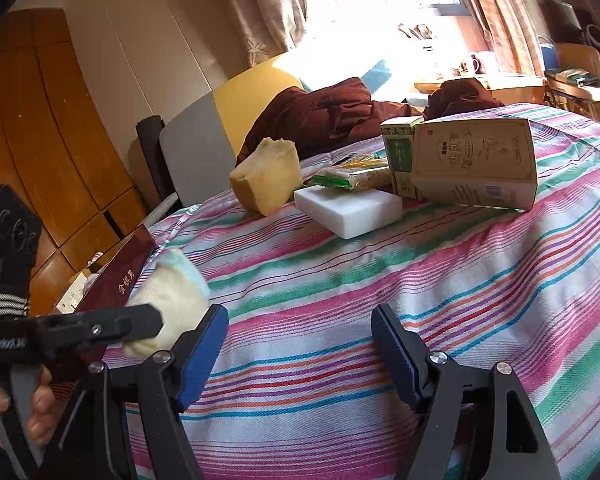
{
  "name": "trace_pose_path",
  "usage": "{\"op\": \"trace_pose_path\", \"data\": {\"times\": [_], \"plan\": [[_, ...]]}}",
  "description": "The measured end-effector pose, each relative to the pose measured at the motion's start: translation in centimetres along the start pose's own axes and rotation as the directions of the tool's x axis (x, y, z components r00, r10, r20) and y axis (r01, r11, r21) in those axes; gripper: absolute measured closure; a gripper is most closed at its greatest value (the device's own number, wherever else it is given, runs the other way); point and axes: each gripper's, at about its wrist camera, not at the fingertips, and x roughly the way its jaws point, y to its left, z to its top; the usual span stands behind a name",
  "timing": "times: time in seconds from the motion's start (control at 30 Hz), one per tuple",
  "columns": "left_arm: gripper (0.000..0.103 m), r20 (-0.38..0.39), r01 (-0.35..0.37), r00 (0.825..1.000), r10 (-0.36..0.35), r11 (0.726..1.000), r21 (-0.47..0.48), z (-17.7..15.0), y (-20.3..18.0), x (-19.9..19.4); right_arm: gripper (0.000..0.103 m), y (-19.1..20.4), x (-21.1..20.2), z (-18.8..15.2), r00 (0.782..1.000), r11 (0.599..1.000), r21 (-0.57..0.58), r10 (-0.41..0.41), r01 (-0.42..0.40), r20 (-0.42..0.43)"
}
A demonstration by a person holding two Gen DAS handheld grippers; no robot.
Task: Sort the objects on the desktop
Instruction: 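Grasp the white melamine sponge with the right tool while the left tool holds the sock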
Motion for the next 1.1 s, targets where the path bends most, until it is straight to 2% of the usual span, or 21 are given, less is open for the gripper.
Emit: {"op": "trace_pose_path", "data": {"times": [0.2,0.33,0.43,0.63,0.83,0.97,1.1], "plan": [[0.049,0.036,-0.003,0.999,0.000,0.998,0.065,-2.9,-0.7,-3.1,0.027,0.2,0.2,0.1,1.000,1.000,-0.014,-0.013,0.013,-0.020],[0.049,0.035,-0.020,0.999,0.016,0.993,0.116,-4.2,-1.0,-3.6,0.028,1.3,0.6,0.6,0.995,0.995,-0.084,-0.064,0.058,-0.071],[0.048,0.047,-0.005,0.999,0.000,0.994,0.108,-4.3,-0.8,-3.6,0.028,2.1,0.7,1.5,0.993,0.986,-0.145,-0.097,0.086,-0.072],[0.044,0.044,0.017,0.999,-0.021,0.996,0.083,-3.7,-0.5,-2.9,0.028,1.8,1.7,5.4,0.992,0.973,-0.211,-0.112,0.096,-0.065],[0.040,0.028,0.010,1.000,-0.012,0.996,0.086,-3.6,-0.9,-2.2,0.029,1.4,5.8,8.1,0.979,0.945,-0.322,-0.119,0.061,-0.164],[0.040,0.008,-0.015,1.000,0.015,0.997,0.071,-3.8,-0.4,-1.6,0.029,0.2,8.4,9.2,0.962,0.937,-0.344,-0.154,0.069,-0.226],[0.040,-0.018,0.003,1.000,-0.002,0.999,0.037,-4.0,0.2,-1.0,0.029,-0.6,10.0,10.0,0.947,0.930,-0.363,-0.169,0.061,-0.274]]}}
